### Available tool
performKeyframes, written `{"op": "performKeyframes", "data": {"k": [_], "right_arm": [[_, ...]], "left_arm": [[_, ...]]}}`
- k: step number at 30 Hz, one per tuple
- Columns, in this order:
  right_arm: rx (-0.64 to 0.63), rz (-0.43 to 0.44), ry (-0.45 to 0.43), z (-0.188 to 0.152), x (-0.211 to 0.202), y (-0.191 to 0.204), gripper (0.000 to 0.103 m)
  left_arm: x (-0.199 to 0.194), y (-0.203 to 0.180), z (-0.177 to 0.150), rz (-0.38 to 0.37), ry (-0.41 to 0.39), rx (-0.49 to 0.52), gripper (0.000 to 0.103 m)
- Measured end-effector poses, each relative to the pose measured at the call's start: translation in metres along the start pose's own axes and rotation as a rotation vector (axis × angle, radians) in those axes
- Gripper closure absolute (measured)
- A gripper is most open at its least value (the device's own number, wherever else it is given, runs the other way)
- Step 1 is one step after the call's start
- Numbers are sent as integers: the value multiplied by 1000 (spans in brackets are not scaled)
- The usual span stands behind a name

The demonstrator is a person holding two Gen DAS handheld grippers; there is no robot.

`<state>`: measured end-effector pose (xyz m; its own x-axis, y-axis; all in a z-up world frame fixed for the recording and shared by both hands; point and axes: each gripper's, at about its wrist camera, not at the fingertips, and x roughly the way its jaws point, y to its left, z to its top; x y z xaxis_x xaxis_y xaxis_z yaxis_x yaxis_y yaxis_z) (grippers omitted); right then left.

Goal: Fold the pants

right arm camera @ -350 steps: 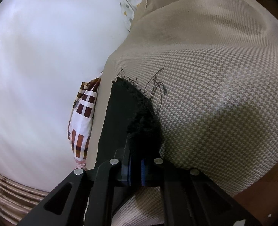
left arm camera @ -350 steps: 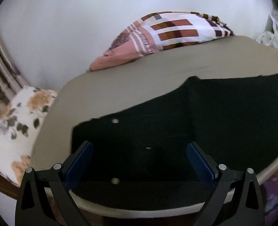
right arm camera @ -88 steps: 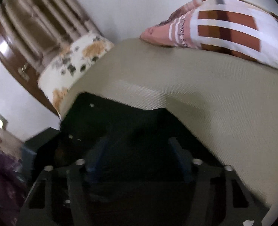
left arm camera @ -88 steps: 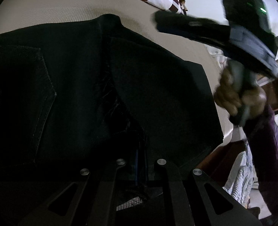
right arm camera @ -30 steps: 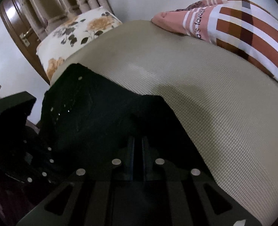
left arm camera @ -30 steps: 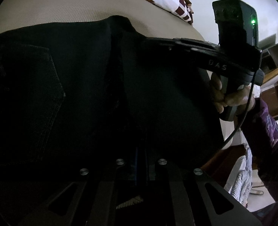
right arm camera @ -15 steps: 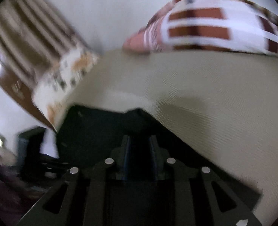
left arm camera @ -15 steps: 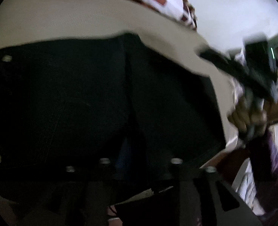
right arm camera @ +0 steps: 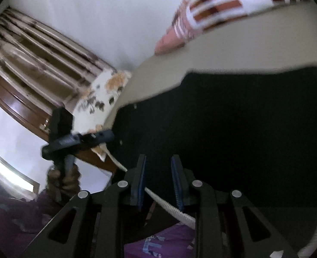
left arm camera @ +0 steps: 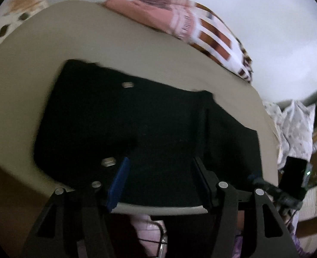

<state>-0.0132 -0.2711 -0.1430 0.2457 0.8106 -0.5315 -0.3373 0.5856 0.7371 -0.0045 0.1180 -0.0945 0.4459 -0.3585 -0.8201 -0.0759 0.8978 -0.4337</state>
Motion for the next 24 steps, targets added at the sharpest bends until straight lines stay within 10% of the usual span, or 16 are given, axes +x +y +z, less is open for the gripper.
{"op": "performKeyframes", "data": {"k": [4,10,13,24], "right_arm": [[16,-22,94,-8,29,-1,79],[49,98,-41,-5,-7,26,69],[78,146,-63,-12,-7,39,54],[191,225,-13,-34,23,48,50]], "left_arm": [[-16,36,-6,94,-4,-27,43],[-29,102,1,104,12,-171,43],[-14,116,4,62,92,-155,43],[20,137,25,-197,142,-256,42]]}}
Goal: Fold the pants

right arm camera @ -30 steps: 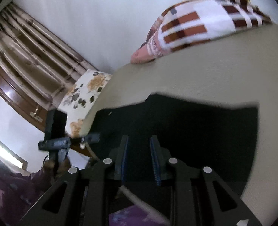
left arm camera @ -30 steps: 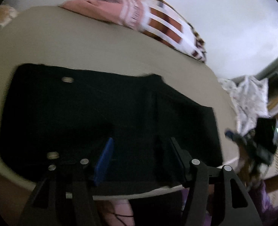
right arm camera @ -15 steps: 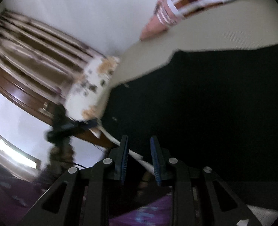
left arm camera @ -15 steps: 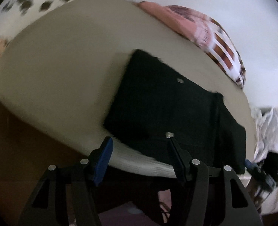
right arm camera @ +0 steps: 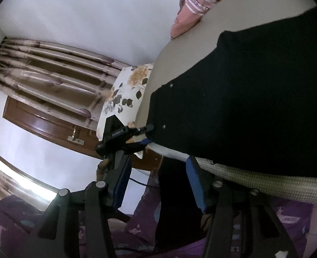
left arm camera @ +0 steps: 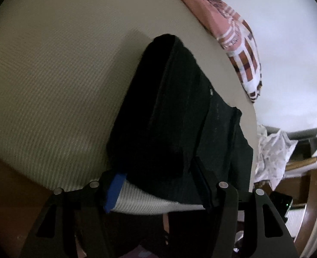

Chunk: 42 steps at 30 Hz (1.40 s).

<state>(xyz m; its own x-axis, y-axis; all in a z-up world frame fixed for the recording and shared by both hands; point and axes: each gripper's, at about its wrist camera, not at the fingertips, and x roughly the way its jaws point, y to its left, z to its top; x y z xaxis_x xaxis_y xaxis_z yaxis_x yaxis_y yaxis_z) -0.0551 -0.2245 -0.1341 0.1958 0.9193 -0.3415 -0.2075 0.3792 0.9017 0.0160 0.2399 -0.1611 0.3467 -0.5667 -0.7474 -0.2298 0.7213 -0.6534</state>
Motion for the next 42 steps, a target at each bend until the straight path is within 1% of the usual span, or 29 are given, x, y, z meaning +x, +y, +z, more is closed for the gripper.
{"op": "performKeyframes", "data": {"k": [3,4,5,7,11,14,15,18,23,25,28,30,32,33,35,36,37,38,39,40,41,42], "right_arm": [[13,1,-8,-1,1,0,44],[18,3,-9,-1,1,0,43],[22,4,-8,-2,2,0,42],[34,4,-1,-4,5,-1,40],[49,0,13,-6,11,-2,40],[51,-3,10,-7,11,-1,40],[55,1,6,-7,10,-2,40],[73,7,-8,-6,7,-7,39],[92,-12,-38,6,3,-20,39],[88,-19,-57,15,0,-24,39],[103,0,-80,27,-6,-31,39],[122,24,-102,32,-12,-37,38],[151,53,-133,37,-23,-44,38],[173,73,-153,40,-30,-50,37],[216,106,-185,43,-44,-60,35],[242,126,-202,44,-52,-67,35],[266,146,-217,44,-58,-72,34],[289,170,-231,44,-65,-77,34],[324,209,-252,43,-75,-85,32],[347,236,-268,41,-83,-91,29],[367,260,-284,39,-90,-97,26],[396,269,-296,36,-97,-104,13]], "left_arm": [[2,3,4,-29,-17,-19,43],[2,5,5,-20,-24,-21,57],[2,6,5,2,-30,-17,64],[2,6,4,6,-46,-7,65],[1,-6,-1,70,-84,40,69],[-9,-18,-5,80,-135,86,73],[-14,-26,-6,83,-153,114,73],[-24,-44,-10,63,-195,148,74],[-36,-86,-16,43,-262,208,74],[-38,-112,-21,30,-280,250,74],[-37,-156,-32,7,-287,345,74],[-31,-188,-42,-18,-279,416,74],[-18,-222,-55,-50,-252,493,74],[-7,-244,-64,-72,-228,544,74],[11,-274,-77,-112,-183,610,74],[22,-290,-85,-148,-148,648,75],[34,-307,-95,-187,-116,689,82],[44,-322,-103,-224,-87,728,99],[59,-343,-116,-237,-60,799,99],[71,-356,-126,-231,-50,852,99],[84,-366,-132,-233,-16,882,99],[98,-373,-139,-265,41,883,99]]}}
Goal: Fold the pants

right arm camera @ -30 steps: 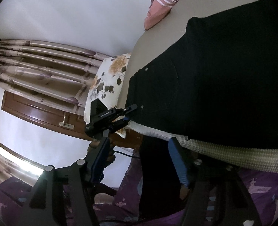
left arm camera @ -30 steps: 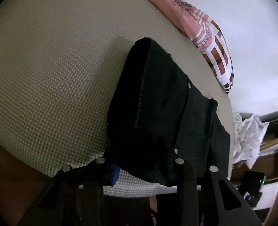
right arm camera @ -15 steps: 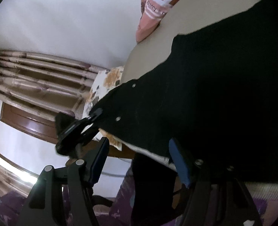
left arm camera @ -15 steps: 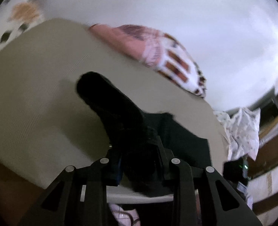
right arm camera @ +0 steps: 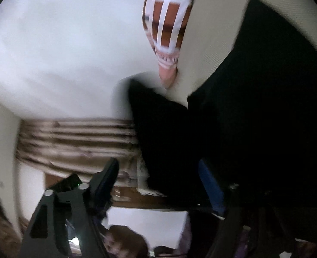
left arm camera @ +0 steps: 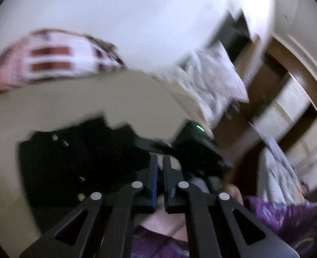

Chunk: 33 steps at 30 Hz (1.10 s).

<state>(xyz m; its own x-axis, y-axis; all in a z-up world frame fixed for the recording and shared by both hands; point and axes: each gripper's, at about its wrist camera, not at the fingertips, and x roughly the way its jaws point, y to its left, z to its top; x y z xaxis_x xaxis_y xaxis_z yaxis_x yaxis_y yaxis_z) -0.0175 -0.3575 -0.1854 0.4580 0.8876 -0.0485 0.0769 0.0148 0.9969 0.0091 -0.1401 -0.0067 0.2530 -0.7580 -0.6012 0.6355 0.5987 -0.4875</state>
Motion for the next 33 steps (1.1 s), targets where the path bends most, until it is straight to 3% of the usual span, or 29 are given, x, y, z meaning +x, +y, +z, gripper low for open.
{"op": "performKeyframes", "data": {"k": [2,3,5,10,12,17,18,20,21,23,26,28,33], "right_arm": [[62,-48,-38,3,-16,-17,18],[84,7,-39,2,-22,-25,21],[78,23,-35,2,-25,-25,21],[52,-13,5,8,-14,-23,20],[52,-39,21,10,-13,-22,20],[-19,-198,87,9,6,-9,21],[-34,-235,99,10,9,-8,24],[-89,-341,103,10,15,-1,52],[-120,-396,120,8,17,0,80],[-122,-447,133,9,15,-7,84],[-102,-419,107,9,7,-12,86],[-126,-356,81,8,3,-1,86],[-197,-322,-28,14,-33,29,87]], "left_arm": [[1,-6,-3,-6,-20,9,99],[0,-5,-1,18,-21,20,99],[-6,4,1,61,-28,2,98],[-35,67,-15,181,-42,-181,97],[-42,87,-30,217,-30,-250,97],[-51,114,-69,262,10,-364,97],[-53,119,-76,258,19,-384,97],[-53,121,-83,262,29,-395,96],[-51,120,-85,268,39,-394,96],[-48,121,-88,272,55,-390,95],[-43,118,-83,279,68,-378,93],[-42,113,-77,287,67,-361,90],[-41,100,-68,289,59,-306,80]]}}
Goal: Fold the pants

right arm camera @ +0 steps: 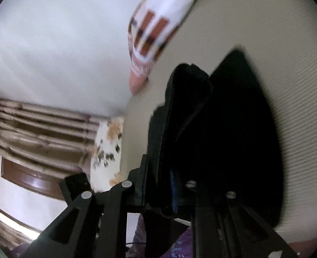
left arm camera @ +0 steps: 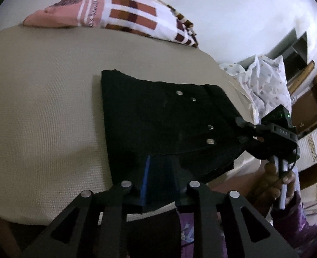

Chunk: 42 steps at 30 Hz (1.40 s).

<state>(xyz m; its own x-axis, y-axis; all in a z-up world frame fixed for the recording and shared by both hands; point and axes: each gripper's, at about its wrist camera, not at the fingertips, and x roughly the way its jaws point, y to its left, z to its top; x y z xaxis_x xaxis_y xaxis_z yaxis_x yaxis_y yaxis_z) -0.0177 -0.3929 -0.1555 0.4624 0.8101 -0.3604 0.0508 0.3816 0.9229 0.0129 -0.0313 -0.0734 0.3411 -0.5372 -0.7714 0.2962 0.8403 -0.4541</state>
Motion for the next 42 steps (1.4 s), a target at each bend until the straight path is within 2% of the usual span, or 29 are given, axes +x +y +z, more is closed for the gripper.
{"op": "performKeyframes", "data": {"k": [3,4,8,10,12,15,17,19,21,26,29,32,34,36,38,39,40,42], "right_arm": [[42,-29,-56,3,-27,-23,87],[79,-33,-48,3,-30,-38,87],[179,7,-25,-4,-25,-76,87],[202,38,-33,-4,-27,-85,80],[233,68,-61,-5,-33,-92,78],[217,70,-148,-8,-61,-89,77],[187,103,-175,-14,-78,-79,77],[151,156,-172,-23,-89,-63,77],[163,202,-126,-34,-88,-57,77],[267,182,-60,-45,-64,-67,74],[324,127,-56,-51,-57,-82,71],[333,98,-97,-50,-60,-79,70],[307,60,-128,-43,-60,-72,60],[295,61,-129,-37,-56,-68,53],[273,31,-137,-36,-52,-67,57],[257,-7,-132,-35,-49,-65,81],[247,-28,-116,-35,-45,-64,88],[244,-36,-111,-38,-42,-65,89]], "left_arm": [[7,-9,0,6,5,36,70],[12,-12,-1,8,13,47,68],[31,-19,-4,11,65,57,68],[35,-22,-6,17,78,68,68],[37,-24,-7,27,89,78,67],[36,-23,-7,28,90,71,61],[34,-21,-7,30,86,58,49],[32,-19,-6,14,75,37,49],[31,-18,-6,10,74,28,49],[32,-19,-5,14,79,39,49],[32,-18,-4,18,83,40,49],[35,-13,-4,11,92,20,49],[36,-11,-7,3,99,5,49],[39,-10,-8,0,110,-5,49],[40,-9,-9,4,117,-3,49],[40,-9,-10,9,116,0,49],[40,-9,-10,13,115,0,49],[39,-7,-9,19,118,-3,49]]}}
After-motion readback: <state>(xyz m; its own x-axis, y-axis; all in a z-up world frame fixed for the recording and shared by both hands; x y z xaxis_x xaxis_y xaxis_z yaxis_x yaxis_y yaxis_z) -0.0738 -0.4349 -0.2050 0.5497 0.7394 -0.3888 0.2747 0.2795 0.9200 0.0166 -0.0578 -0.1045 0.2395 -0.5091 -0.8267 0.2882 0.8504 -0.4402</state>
